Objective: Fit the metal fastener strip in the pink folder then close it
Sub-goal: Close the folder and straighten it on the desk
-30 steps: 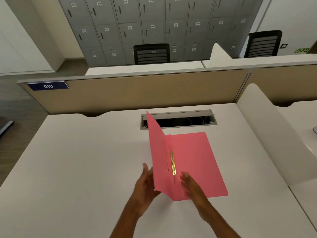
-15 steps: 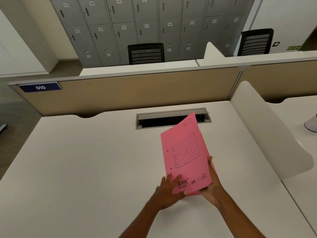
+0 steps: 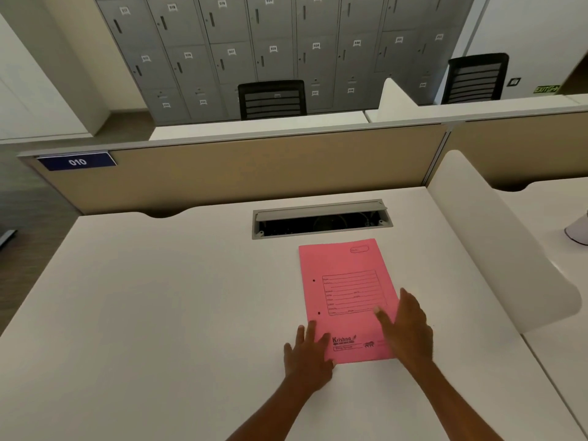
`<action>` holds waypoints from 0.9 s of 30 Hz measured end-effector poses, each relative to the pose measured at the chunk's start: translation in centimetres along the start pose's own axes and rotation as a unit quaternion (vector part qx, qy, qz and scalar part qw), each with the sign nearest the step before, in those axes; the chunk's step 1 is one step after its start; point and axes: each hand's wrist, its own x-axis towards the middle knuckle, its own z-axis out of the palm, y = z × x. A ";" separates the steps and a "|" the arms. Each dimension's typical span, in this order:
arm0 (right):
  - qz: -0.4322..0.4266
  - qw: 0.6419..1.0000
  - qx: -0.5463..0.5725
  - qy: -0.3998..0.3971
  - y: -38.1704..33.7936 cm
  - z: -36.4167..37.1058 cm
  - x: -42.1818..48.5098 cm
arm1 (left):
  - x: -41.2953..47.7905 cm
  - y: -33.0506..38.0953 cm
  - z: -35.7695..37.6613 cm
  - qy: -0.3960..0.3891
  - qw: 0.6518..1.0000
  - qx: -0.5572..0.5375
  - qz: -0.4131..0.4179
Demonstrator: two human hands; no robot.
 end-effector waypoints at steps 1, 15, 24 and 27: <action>-0.045 0.997 -0.058 -0.004 1.2 1.2 0.4 | 0.1 0.1 0.1 0.004 1.000 0.000 -0.003; -0.143 0.962 -0.173 -0.158 5.3 6.9 -1.4 | 0.4 1.4 0.5 0.165 0.752 -0.590 -0.245; -0.124 0.969 -0.148 -0.155 5.4 7.9 -1.4 | -0.5 3.3 2.8 0.064 0.572 -0.799 -0.177; -0.113 0.973 -0.132 -0.150 4.9 8.2 -1.4 | -0.7 4.4 2.6 0.103 0.571 -0.798 -0.160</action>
